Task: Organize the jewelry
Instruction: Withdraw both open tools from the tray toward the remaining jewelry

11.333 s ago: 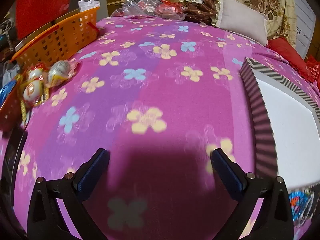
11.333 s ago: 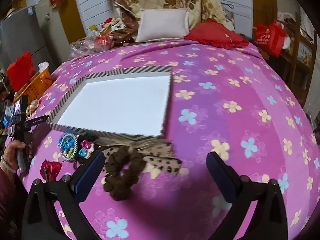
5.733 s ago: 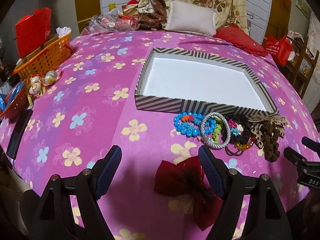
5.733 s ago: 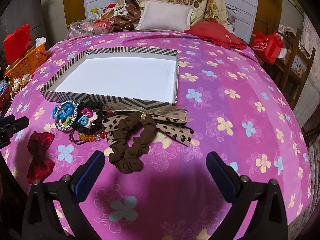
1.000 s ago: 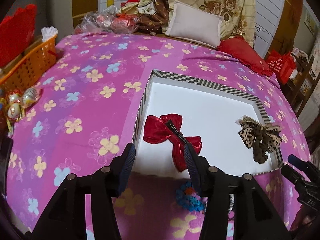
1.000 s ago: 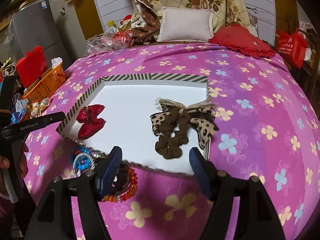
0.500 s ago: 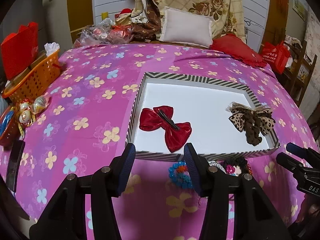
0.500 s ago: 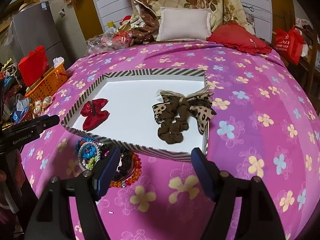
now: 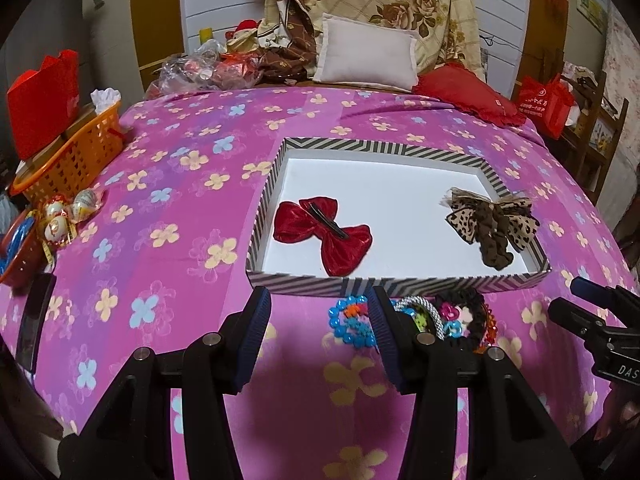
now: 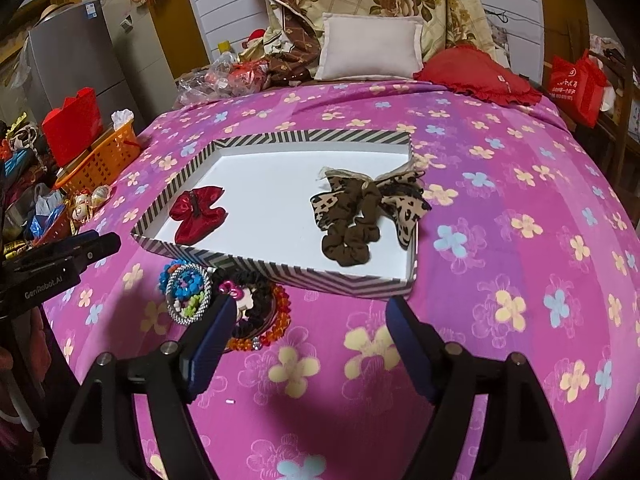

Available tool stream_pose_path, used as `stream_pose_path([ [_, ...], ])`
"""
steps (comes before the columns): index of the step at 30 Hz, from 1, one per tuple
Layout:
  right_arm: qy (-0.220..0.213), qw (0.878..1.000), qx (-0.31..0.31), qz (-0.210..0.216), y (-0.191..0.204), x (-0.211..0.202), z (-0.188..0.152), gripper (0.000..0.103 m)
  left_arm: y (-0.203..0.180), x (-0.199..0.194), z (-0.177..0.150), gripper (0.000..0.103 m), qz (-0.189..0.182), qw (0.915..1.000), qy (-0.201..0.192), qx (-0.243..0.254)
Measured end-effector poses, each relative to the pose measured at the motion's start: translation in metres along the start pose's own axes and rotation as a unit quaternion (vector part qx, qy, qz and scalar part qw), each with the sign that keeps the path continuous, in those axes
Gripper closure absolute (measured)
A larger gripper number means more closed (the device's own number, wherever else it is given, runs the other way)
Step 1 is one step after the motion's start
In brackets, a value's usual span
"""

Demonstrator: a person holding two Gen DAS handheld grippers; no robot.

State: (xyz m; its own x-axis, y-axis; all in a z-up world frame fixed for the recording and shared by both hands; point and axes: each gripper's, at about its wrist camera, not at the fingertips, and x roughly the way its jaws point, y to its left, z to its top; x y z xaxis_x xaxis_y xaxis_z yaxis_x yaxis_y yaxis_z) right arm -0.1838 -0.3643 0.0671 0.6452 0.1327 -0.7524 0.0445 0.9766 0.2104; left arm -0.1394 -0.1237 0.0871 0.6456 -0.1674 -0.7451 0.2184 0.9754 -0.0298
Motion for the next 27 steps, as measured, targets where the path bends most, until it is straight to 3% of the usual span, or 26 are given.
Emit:
stream_pose_path([
  [14,0.001,1.0,-0.003,0.003,0.001,-0.011,-0.013,0.022,-0.006,-0.007,-0.017,0.076,0.004,0.9999,0.009,0.006],
  [27,0.011,1.0,-0.005,0.004,0.001,-0.01,-0.014,0.022,0.002,-0.004,-0.034,0.076,-0.02,0.9991,0.036,-0.011],
])
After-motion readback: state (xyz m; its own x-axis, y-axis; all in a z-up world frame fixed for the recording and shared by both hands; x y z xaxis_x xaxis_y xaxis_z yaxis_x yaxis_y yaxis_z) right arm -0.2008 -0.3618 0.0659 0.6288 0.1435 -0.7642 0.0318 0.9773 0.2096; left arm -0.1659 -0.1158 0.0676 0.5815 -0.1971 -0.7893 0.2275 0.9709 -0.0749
